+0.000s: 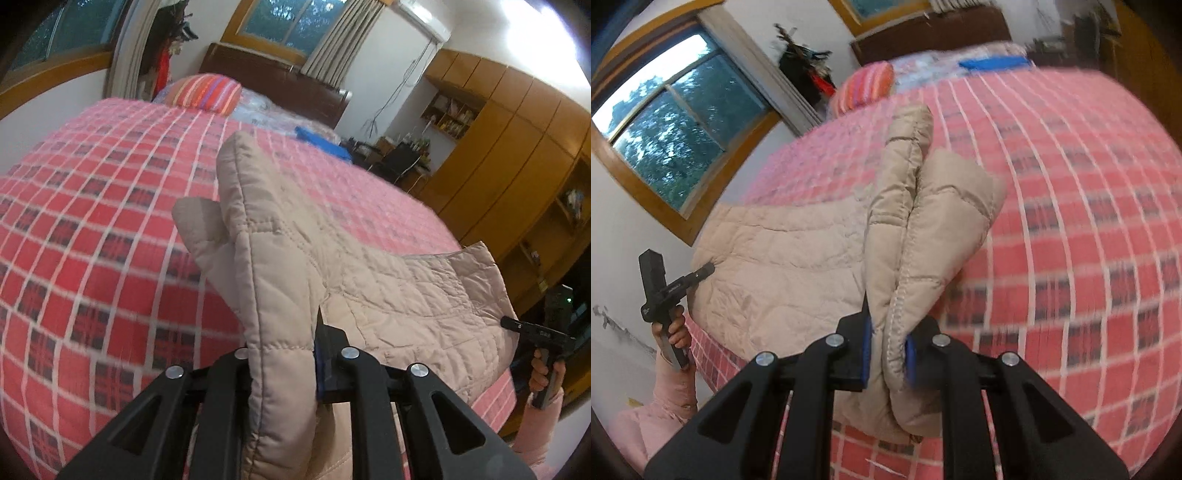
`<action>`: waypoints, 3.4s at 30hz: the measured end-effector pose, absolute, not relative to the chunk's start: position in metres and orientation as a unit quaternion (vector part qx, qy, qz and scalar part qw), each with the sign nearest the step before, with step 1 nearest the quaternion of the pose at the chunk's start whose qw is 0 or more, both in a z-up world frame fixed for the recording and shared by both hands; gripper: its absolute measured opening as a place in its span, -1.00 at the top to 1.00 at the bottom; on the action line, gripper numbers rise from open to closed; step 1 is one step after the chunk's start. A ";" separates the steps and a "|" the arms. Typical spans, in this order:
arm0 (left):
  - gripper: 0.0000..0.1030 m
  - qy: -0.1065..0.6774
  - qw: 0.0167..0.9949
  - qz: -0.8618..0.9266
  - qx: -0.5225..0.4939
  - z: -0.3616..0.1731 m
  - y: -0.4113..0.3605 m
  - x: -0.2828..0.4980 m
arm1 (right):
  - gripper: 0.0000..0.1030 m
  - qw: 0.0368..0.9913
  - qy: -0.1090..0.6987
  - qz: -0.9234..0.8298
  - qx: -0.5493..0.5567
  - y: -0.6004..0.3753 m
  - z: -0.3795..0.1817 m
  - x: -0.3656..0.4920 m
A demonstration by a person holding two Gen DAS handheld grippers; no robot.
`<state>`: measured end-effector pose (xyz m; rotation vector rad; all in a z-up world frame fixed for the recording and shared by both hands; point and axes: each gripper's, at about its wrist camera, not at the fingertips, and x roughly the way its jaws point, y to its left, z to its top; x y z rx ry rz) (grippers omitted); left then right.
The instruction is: Fold large clothes
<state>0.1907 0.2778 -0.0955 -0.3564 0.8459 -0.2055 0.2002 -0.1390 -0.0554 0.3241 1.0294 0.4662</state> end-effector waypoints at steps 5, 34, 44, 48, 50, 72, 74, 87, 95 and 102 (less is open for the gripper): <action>0.58 0.442 0.876 -0.075 -0.178 -0.138 0.284 0.193 | 0.68 0.810 0.511 0.206 0.203 -0.155 -0.106 0.204; -0.22 0.394 0.918 -0.024 -0.044 -0.065 0.229 0.158 | 0.04 0.863 0.453 0.180 0.131 -0.120 -0.048 0.172; -0.22 0.417 0.909 0.009 -0.019 -0.105 0.195 0.166 | 0.04 0.838 0.507 0.165 0.117 -0.110 -0.095 0.176; -0.22 0.423 0.906 0.013 -0.017 -0.117 0.194 0.169 | 0.13 0.832 0.520 0.155 0.114 -0.109 -0.109 0.182; -0.22 0.427 0.904 0.011 -0.020 -0.121 0.194 0.170 | 0.14 0.828 0.526 0.155 0.118 -0.109 -0.117 0.185; -0.25 0.440 0.898 0.003 -0.020 -0.145 0.205 0.176 | 0.01 0.829 0.512 0.159 0.160 -0.117 -0.117 0.181; -0.26 0.441 0.897 0.001 -0.019 -0.144 0.204 0.177 | -0.25 0.838 0.499 0.147 0.166 -0.128 -0.104 0.174; -0.32 0.442 0.896 -0.032 -0.021 -0.133 0.184 0.179 | -0.62 0.781 0.539 0.159 0.271 -0.179 -0.147 0.169; -0.34 0.457 0.889 -0.035 -0.012 -0.152 0.179 0.186 | -0.62 0.777 0.549 0.160 0.264 -0.172 -0.172 0.188; -0.37 0.461 0.886 -0.041 -0.017 -0.156 0.181 0.186 | 0.10 0.775 0.537 0.177 0.283 -0.165 -0.176 0.197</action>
